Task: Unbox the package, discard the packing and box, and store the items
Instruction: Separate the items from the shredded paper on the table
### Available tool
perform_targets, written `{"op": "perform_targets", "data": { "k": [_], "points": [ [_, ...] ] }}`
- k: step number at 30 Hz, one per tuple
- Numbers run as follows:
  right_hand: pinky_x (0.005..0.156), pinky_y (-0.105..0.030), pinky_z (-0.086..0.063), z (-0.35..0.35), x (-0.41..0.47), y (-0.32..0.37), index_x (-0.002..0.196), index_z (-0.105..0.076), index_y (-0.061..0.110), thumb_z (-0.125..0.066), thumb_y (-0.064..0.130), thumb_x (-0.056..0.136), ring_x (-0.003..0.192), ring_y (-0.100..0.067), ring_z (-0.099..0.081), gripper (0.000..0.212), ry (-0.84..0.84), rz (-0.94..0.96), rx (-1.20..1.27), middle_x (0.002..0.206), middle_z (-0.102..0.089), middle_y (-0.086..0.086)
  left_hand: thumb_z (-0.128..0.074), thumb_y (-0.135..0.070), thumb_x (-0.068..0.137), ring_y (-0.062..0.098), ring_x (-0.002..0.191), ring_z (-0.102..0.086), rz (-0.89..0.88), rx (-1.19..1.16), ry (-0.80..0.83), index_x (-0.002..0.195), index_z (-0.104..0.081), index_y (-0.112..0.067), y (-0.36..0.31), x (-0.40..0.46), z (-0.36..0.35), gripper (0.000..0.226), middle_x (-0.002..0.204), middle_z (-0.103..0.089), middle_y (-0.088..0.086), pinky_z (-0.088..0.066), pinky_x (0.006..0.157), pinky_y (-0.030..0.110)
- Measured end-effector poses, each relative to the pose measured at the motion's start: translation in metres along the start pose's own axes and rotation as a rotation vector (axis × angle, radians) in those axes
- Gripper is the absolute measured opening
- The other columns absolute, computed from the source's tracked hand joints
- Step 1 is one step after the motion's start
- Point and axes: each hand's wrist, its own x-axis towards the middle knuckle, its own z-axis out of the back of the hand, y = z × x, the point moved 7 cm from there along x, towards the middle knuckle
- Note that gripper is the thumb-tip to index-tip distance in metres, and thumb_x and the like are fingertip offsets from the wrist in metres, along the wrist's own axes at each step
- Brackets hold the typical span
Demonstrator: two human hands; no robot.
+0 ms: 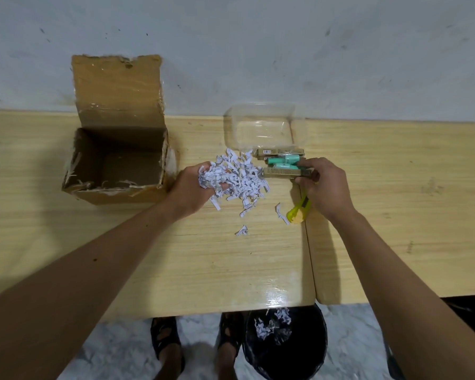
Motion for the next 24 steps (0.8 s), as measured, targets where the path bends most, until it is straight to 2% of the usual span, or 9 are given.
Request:
{"op": "perform_targets", "data": {
  "k": [1,3,8,11,14,17,19,22,24],
  "points": [
    [0.093,-0.039,-0.054,-0.002,0.000,0.000,0.124,-0.072,0.016,-0.079,0.008,0.086,0.096,-0.023,-0.062,0.040,-0.002,-0.006,-0.011,0.117,-0.070,-0.003,-0.086,-0.013,0.082,-0.015,0.082,-0.066,0.007,-0.004,0.001,0.099,-0.068,-0.023,0.000,0.000,0.000,0.027,0.093,-0.071,-0.020,-0.050,0.076,0.010],
    [0.095,-0.045,-0.054,-0.006,0.001,0.000,0.123,-0.073,0.016,-0.077,0.007,0.087,0.102,-0.026,-0.063,0.038,-0.003,0.006,-0.023,0.119,-0.068,-0.002,-0.086,-0.013,0.083,-0.012,0.081,-0.066,0.021,-0.028,0.005,0.097,-0.068,-0.025,0.001,0.000,0.000,0.026,0.093,-0.072,-0.017,-0.051,0.075,0.011],
    [0.100,-0.032,-0.045,-0.005,0.000,0.006,0.127,-0.071,0.016,-0.074,0.011,0.087,0.115,-0.032,-0.053,0.041,-0.006,0.015,-0.085,0.127,-0.058,-0.005,-0.085,-0.015,0.084,-0.011,0.078,-0.066,0.026,-0.040,-0.003,0.091,-0.067,-0.029,-0.003,-0.004,0.001,0.023,0.090,-0.072,-0.014,-0.048,0.070,0.010],
    [0.102,-0.029,-0.038,-0.003,-0.012,0.026,0.129,-0.068,0.017,-0.074,0.019,0.083,0.120,-0.031,-0.047,0.047,-0.058,0.082,-0.056,0.131,-0.056,-0.006,-0.087,-0.017,0.081,-0.008,0.073,-0.064,0.004,-0.013,-0.027,0.086,-0.062,-0.032,-0.007,-0.009,0.001,0.030,0.085,-0.071,-0.013,-0.049,0.065,0.017],
    [0.110,-0.025,-0.037,-0.016,-0.022,0.061,0.136,-0.062,0.018,-0.076,0.036,0.083,0.134,-0.019,-0.047,0.058,0.061,0.209,0.115,0.141,-0.052,-0.002,-0.091,-0.020,0.077,-0.001,0.084,-0.066,-0.018,-0.007,-0.068,0.101,-0.066,-0.024,-0.013,-0.016,0.001,0.035,0.094,-0.071,-0.007,-0.050,0.075,0.022],
    [0.117,-0.029,-0.034,-0.038,-0.026,0.095,0.148,-0.050,0.018,-0.074,0.058,0.079,0.145,-0.015,-0.041,0.083,0.245,0.294,0.168,0.154,-0.044,0.000,-0.092,-0.024,0.075,0.019,0.106,-0.063,-0.038,0.041,-0.133,0.121,-0.067,-0.015,-0.018,-0.022,0.006,0.053,0.116,-0.066,0.004,-0.050,0.093,0.032],
    [0.118,-0.027,-0.027,-0.055,-0.027,0.108,0.154,-0.041,0.022,-0.071,0.065,0.076,0.150,-0.011,-0.033,0.095,0.334,0.300,0.181,0.161,-0.036,0.001,-0.092,-0.022,0.075,0.022,0.118,-0.059,-0.039,0.056,-0.162,0.128,-0.064,-0.013,-0.017,-0.024,0.010,0.060,0.125,-0.061,0.004,-0.048,0.104,0.038],
    [0.119,-0.030,-0.023,-0.077,-0.021,0.114,0.160,-0.028,0.024,-0.070,0.067,0.074,0.155,-0.013,-0.023,0.105,0.396,0.268,0.191,0.168,-0.023,-0.001,-0.088,-0.014,0.078,0.016,0.131,-0.053,-0.022,0.025,-0.177,0.143,-0.054,-0.014,-0.011,-0.027,0.011,0.074,0.138,-0.052,0.003,-0.044,0.113,0.039],
    [0.123,-0.038,-0.026,-0.089,-0.015,0.112,0.162,-0.021,0.027,-0.072,0.068,0.074,0.157,-0.018,-0.021,0.110,0.432,0.222,0.189,0.170,-0.019,0.001,-0.083,-0.004,0.082,-0.002,0.133,-0.048,0.026,-0.064,-0.156,0.155,-0.038,-0.016,-0.009,-0.029,0.011,0.086,0.148,-0.046,-0.001,-0.044,0.111,0.022]
  ]
}}
